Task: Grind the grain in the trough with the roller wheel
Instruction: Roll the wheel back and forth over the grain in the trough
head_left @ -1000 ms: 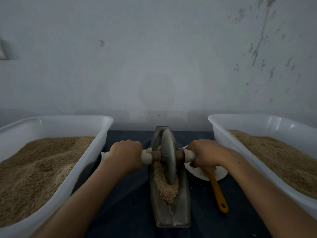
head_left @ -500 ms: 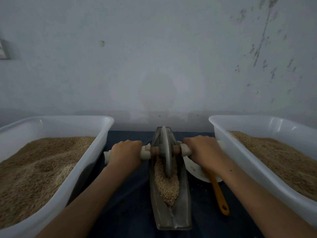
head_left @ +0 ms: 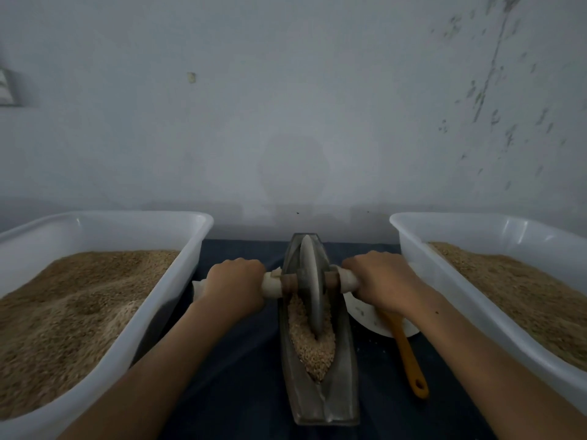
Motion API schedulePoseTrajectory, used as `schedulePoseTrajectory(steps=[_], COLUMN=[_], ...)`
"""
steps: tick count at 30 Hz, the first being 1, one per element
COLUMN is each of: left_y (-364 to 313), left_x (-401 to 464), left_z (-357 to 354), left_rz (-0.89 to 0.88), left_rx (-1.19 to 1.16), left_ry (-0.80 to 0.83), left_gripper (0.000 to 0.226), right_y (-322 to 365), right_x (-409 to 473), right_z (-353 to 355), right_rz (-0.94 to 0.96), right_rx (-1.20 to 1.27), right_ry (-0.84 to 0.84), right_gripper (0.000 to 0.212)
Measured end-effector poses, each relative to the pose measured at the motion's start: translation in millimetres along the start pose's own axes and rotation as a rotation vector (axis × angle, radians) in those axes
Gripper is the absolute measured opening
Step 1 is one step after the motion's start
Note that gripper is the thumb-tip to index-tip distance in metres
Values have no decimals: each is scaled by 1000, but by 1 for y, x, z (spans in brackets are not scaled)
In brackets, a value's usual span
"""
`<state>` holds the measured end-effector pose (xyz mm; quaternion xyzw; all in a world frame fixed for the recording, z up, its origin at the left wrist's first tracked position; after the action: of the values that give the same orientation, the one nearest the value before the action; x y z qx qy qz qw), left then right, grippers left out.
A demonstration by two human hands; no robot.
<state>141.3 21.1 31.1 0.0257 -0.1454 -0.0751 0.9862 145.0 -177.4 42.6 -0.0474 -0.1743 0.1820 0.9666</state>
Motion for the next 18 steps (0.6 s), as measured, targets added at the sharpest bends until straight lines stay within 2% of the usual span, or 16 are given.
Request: schedulePoseTrajectory(steps=[3, 7, 9, 14, 18], left_y=[-1, 0, 0, -3, -6], left_x=[-1, -2, -2, -5, -5], left_z=[1, 0, -1, 1, 5], left_rz=[10, 13, 7, -27, -35], left_rx=[-18, -25, -21, 24, 51], left_ry=[-81, -49, 17, 124, 95], left_gripper=[12, 14, 20, 32, 32], right_y=[0, 1, 1, -2, -5], right_x=[1, 1, 1, -4, -5], right_z=[0, 0, 1, -4, -8], right_rz=[-2, 8, 11, 12, -6], right_rx=[-14, -16, -15, 60, 105], right_ry=[-151, -182, -107, 217, 275], right_gripper=[13, 15, 13, 12, 19])
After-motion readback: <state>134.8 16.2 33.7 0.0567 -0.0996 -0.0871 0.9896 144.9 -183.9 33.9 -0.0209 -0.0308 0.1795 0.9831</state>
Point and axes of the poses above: each hand's wrist, its own x-axis towards the middle knuckle, its own z-axis out of the back of the hand, y = z × x, the point moved 6 cm from there along x, towards the middle knuckle, and after that the axes turned 6 degrees about -y, right-handed, at the moved point
